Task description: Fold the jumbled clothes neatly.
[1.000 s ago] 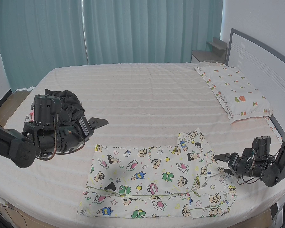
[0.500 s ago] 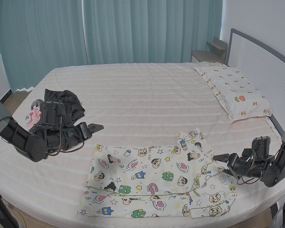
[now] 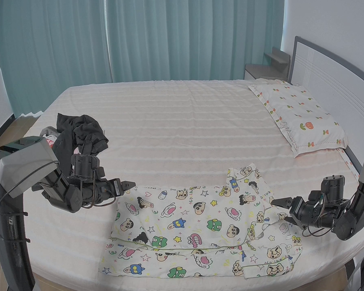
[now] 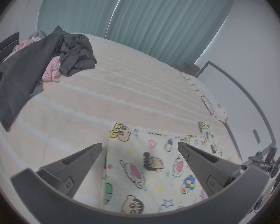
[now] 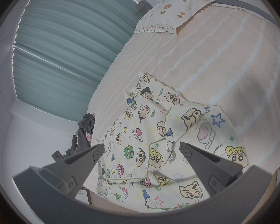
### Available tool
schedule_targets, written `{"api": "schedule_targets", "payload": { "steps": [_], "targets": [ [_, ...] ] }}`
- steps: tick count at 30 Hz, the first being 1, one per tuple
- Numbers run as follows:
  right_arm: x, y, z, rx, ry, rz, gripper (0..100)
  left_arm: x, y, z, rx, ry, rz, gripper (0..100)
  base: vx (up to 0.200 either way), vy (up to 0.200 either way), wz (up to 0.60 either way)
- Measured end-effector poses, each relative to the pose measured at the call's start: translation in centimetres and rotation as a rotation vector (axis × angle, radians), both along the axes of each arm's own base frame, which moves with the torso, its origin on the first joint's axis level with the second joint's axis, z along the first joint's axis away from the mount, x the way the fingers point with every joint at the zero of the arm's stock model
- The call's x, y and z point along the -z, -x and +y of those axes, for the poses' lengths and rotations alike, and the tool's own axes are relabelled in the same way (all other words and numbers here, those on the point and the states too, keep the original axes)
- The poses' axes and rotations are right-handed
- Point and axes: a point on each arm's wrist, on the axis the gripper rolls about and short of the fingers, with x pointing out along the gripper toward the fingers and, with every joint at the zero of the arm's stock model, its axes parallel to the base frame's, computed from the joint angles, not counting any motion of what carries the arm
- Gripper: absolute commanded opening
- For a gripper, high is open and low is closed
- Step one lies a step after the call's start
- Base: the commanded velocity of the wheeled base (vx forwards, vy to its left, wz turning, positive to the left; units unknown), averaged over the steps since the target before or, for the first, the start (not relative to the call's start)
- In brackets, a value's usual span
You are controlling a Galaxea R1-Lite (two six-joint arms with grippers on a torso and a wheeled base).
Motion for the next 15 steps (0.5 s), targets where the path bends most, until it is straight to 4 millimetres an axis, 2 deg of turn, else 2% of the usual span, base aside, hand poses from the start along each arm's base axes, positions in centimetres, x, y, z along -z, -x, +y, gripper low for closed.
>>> {"api": "schedule_targets", "payload": {
  "steps": [7,15],
  "targets": [
    [0.2,0.1,0.1,-0.005,0.001,0.007,100,2.4,-0.7,0.8,0.021,0.023,0.039,100,0.0,0.0,0.0],
    [0.3,0.2,0.2,-0.007,0.001,0.012,100,3.7,-2.2,0.6,0.043,0.013,0.031,100,0.0,0.0,0.0]
  ]
}}
